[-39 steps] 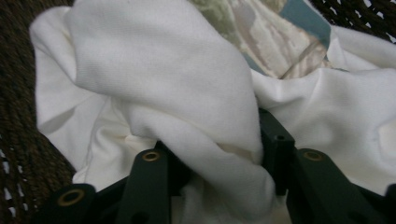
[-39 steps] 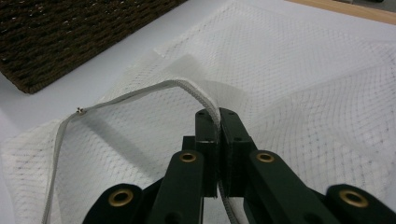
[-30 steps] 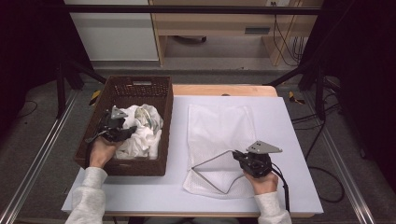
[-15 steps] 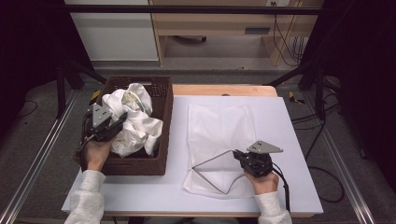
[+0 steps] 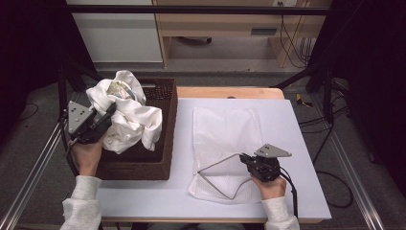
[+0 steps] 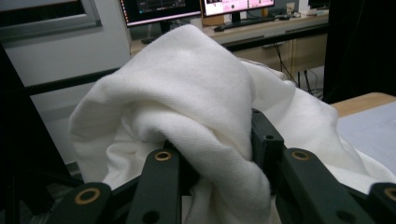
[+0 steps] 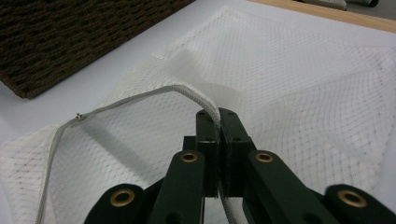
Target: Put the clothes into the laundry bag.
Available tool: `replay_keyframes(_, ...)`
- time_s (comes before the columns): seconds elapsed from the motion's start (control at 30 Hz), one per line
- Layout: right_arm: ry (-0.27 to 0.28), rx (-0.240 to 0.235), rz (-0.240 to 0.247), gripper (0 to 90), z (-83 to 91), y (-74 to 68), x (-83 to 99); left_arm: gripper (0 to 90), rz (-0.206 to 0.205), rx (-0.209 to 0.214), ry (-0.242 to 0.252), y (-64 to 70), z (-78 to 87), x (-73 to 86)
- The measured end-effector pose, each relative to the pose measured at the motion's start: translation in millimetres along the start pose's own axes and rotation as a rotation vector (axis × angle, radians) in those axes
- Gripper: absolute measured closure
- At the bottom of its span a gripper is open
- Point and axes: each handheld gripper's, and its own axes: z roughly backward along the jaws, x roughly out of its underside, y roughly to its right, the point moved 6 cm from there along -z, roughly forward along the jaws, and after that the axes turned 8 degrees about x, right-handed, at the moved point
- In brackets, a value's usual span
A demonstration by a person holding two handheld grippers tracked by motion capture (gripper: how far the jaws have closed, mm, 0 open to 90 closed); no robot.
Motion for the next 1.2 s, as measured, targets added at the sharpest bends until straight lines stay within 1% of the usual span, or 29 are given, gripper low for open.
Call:
replay_keyframes(0.1, 0.003, 0.001, 0.004, 88.1, 0.0, 0.7, -0.2, 68.3, 0.000, 0.003, 0.041, 1.4, 8.6, -12.4)
replay_keyframes(0.2, 0.004, 0.002, 0.001, 88.1, 0.3, 1.0, -0.2, 68.4, -0.016, 0.003, 0.084, 4.0, 17.2, -26.3)
replay_keyframes(0.3, 0.005, 0.001, 0.001, 88.1, 0.4, 0.9, -0.4, 68.3, -0.023, 0.007, 0.115, 7.2, 23.8, -37.5)
replay_keyframes(0.5, 0.008, 0.002, 0.000, 88.1, 0.5, 1.5, -0.7, 68.4, -0.035, 0.043, 0.185, 18.6, 39.4, -62.0)
replay_keyframes(0.7, 0.011, 0.000, 0.004, 88.3, 1.1, 1.6, -1.1, 69.0, -0.064, 0.077, 0.242, 34.4, 54.2, -87.8)
replay_keyframes(0.8, 0.011, 0.001, 0.004, 88.4, 1.0, 1.8, -1.2, 69.3, -0.074, 0.083, 0.265, 40.0, 58.3, -100.3)
replay_keyframes(0.87, 0.011, 0.001, 0.005, 88.3, 1.0, 1.8, -1.1, 69.3, -0.064, 0.090, 0.293, 41.6, 60.6, -108.2)
replay_keyframes(0.97, 0.011, 0.001, 0.004, 88.3, 1.5, 1.8, -1.2, 69.5, -0.063, 0.092, 0.326, 43.3, 63.4, -119.1)
replay_keyframes(1.07, 0.011, 0.001, 0.002, 88.3, 1.5, 1.8, -1.3, 69.5, -0.064, 0.088, 0.350, 45.2, 65.1, -128.9)
replay_keyframes(1.2, 0.012, 0.002, 0.002, 88.3, 1.5, 1.8, -1.3, 69.5, -0.057, 0.092, 0.380, 48.0, 66.5, -140.3)
